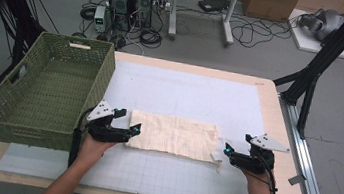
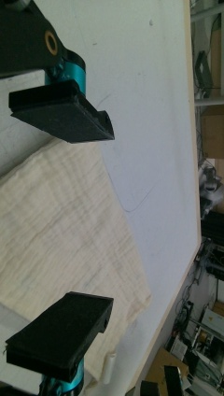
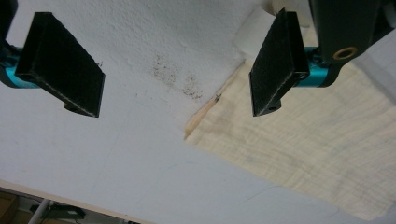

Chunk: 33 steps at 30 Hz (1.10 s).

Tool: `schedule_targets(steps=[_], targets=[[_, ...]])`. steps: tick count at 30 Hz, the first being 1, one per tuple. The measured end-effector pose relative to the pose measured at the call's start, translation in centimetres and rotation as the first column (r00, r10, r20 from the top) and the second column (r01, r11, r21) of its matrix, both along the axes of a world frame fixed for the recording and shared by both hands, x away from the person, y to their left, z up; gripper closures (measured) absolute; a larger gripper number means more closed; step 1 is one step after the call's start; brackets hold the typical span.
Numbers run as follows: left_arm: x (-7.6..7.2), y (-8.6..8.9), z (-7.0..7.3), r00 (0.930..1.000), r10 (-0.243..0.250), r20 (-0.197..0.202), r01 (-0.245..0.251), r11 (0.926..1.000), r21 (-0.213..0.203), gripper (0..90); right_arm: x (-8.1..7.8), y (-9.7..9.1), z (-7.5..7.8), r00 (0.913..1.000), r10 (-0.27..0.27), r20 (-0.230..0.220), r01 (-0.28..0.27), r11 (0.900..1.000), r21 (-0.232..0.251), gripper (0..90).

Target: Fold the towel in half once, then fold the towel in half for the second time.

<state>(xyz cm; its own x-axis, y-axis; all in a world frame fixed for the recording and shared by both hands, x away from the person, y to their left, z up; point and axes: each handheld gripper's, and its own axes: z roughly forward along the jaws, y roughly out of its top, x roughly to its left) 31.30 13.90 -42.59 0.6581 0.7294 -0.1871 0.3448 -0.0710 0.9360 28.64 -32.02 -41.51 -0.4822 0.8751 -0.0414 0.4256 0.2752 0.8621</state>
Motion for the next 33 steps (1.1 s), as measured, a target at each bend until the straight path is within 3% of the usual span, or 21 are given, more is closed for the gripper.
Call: schedule_targets(steps=[3,11,18,23,29,33], targets=[[-0.14,-0.16,-0.06,0.9999,-0.015,0.0,0.015,0.9999,0.008,17.0,0.03,-0.02,-0.12,0.9999,-0.012,-0.001,0.012,0.9999,0.002,17.7],[-0.16,0.0,-0.05,1.0,0.003,-0.001,-0.003,1.0,0.005,17.4,0.05,0.45,-0.13,0.9999,0.002,0.012,-0.001,0.9999,-0.017,17.8],[-0.07,-0.12,-0.2,1.0,0.004,-0.008,-0.004,0.9998,0.022,17.6,-0.03,0.04,-0.06,0.9997,-0.017,0.018,0.017,0.9998,0.006,17.7],[0.2,0.03,-0.3,0.9996,0.023,-0.013,-0.023,0.9996,0.014,18.1,0.18,0.03,-0.31,0.9998,-0.022,0.003,0.022,0.9997,0.009,17.7],[0.3,0.18,-0.35,0.9987,0.046,-0.023,-0.045,0.9982,0.041,18.7,0.28,0.05,-0.53,0.9998,-0.019,-0.003,0.019,0.9998,0.002,17.7],[0.43,0.5,-0.34,0.9972,0.065,-0.038,-0.063,0.9973,0.038,18.8,0.41,0.09,-0.55,1.0,-0.009,-0.004,0.009,0.9999,-0.006,17.7]])
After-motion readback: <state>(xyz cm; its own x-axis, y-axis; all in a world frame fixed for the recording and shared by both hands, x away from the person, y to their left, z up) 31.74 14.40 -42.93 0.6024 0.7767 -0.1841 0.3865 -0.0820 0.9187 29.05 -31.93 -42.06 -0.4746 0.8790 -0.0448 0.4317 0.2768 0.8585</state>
